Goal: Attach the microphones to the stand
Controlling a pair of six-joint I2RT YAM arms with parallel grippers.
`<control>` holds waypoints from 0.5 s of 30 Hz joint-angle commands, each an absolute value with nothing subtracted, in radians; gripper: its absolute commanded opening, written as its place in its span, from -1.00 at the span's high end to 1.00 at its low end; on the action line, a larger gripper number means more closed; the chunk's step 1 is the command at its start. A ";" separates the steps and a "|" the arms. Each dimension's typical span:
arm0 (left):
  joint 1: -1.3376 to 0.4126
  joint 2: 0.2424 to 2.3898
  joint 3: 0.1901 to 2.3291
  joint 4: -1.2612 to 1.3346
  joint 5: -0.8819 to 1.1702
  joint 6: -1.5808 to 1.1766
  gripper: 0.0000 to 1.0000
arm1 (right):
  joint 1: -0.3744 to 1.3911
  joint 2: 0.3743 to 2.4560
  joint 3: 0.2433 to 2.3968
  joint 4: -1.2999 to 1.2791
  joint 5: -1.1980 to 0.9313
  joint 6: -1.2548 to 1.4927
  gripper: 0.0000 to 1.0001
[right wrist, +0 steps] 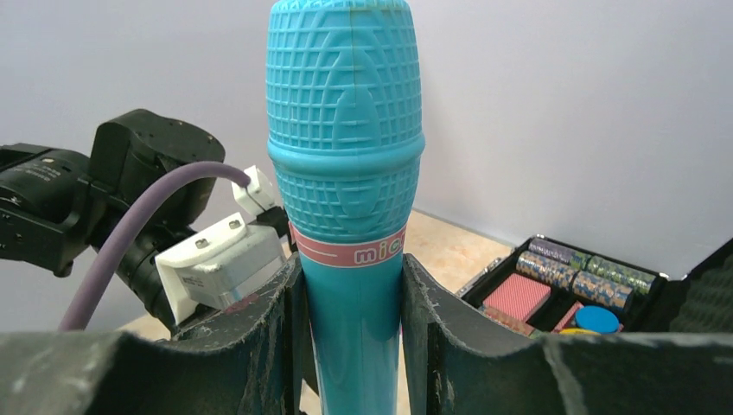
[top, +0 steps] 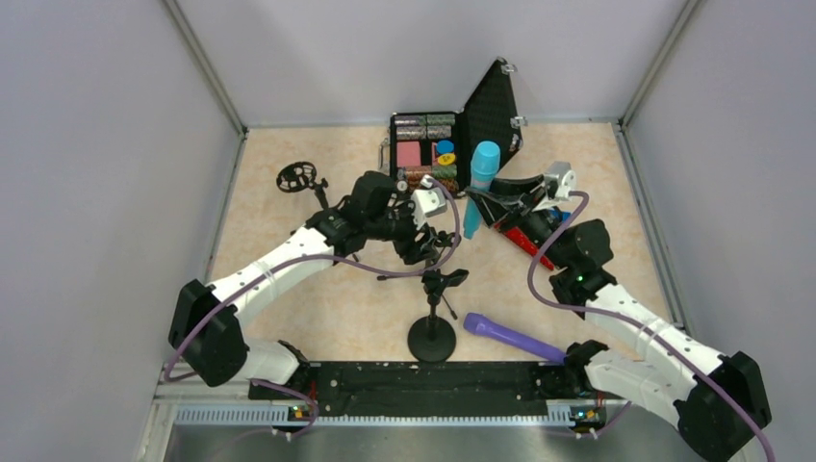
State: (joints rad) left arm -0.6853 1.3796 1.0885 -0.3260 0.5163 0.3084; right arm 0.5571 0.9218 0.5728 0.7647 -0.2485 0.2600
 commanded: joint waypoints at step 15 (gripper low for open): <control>-0.690 1.415 1.145 -0.333 0.529 0.294 -0.21 | 0.553 1.028 0.578 1.114 -0.233 0.355 1.00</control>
